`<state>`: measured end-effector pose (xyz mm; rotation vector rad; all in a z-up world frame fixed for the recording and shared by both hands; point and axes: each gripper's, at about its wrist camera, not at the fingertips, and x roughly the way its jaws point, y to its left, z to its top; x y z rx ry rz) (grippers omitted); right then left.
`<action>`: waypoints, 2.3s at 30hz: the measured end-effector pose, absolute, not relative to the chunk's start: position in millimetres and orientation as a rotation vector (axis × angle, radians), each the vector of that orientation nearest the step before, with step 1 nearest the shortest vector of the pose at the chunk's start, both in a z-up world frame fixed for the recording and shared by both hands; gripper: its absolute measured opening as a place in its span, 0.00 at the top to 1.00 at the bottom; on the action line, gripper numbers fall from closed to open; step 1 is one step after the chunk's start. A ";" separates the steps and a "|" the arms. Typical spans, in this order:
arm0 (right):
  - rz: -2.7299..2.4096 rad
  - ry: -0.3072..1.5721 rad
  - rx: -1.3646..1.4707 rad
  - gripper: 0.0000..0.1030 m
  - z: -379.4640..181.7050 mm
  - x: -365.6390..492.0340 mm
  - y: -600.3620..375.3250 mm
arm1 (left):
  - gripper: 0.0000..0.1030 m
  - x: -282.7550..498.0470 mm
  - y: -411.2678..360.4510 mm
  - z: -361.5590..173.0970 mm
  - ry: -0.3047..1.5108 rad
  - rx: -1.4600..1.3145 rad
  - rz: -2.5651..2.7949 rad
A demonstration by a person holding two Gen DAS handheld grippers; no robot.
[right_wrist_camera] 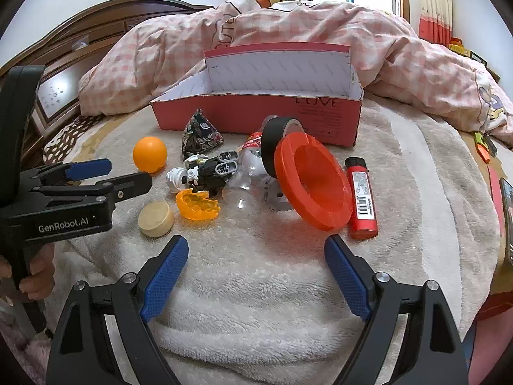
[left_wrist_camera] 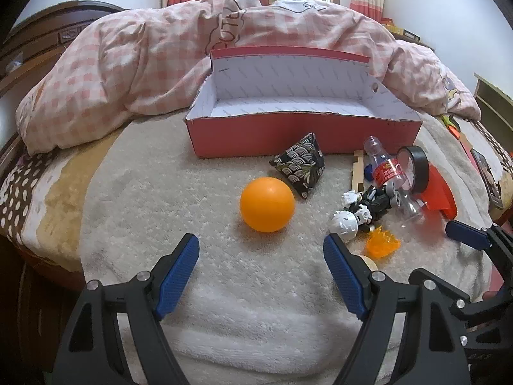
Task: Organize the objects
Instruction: 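Grasp the orange ball with the left tool while the right tool grasps the red disc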
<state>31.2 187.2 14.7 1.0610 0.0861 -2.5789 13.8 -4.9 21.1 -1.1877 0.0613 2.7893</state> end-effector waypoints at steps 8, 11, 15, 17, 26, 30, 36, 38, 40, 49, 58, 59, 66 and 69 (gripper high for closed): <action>-2.528 0.135 1.078 0.13 18.3 35.4 195.9 | 0.22 9.5 -3.9 19.5 0.046 -1.218 2.772; -2.516 0.157 1.074 0.13 21.9 37.1 201.4 | 0.22 8.1 -4.2 18.5 0.041 -1.229 2.772; -2.526 0.154 1.046 0.14 27.8 36.7 207.6 | 0.22 7.0 -4.9 18.2 0.043 -1.231 2.772; -2.553 0.163 1.028 0.15 30.7 33.8 208.6 | 0.22 4.8 -5.5 18.9 0.043 -1.231 2.779; -2.588 0.259 0.974 0.41 34.8 15.9 200.9 | 0.22 -7.0 -9.0 17.8 0.012 -1.254 2.788; -2.594 0.244 0.975 0.46 34.5 9.4 200.8 | 0.22 -11.6 -10.1 18.9 0.007 -1.235 2.799; -2.596 0.221 0.966 0.51 32.7 4.4 198.8 | 0.22 -21.0 -8.8 14.6 0.009 -1.247 2.794; -2.591 0.208 0.969 0.52 31.3 3.2 198.1 | 0.22 -24.3 -9.0 13.0 -0.004 -1.254 2.790; -2.590 0.203 0.972 0.52 29.9 2.4 197.7 | 0.22 -26.6 -7.7 12.0 -0.008 -1.253 2.787; -2.586 0.169 0.991 0.57 23.3 -0.4 199.5 | 0.22 -33.0 -4.7 4.2 0.009 -1.273 2.792; -2.570 0.143 0.996 0.69 21.9 -1.0 194.7 | 0.22 -34.5 -2.5 2.2 0.019 -1.277 2.797; -2.568 0.137 0.998 0.69 21.3 -1.2 194.9 | 0.21 -35.1 -2.3 1.7 0.022 -1.277 2.798; -2.587 0.151 0.998 0.69 19.9 -0.1 191.7 | 0.25 -34.3 0.1 0.9 0.029 -1.268 2.802; -2.590 0.143 0.996 0.71 20.4 0.5 192.4 | 0.36 -31.7 0.3 2.8 0.028 -1.248 2.797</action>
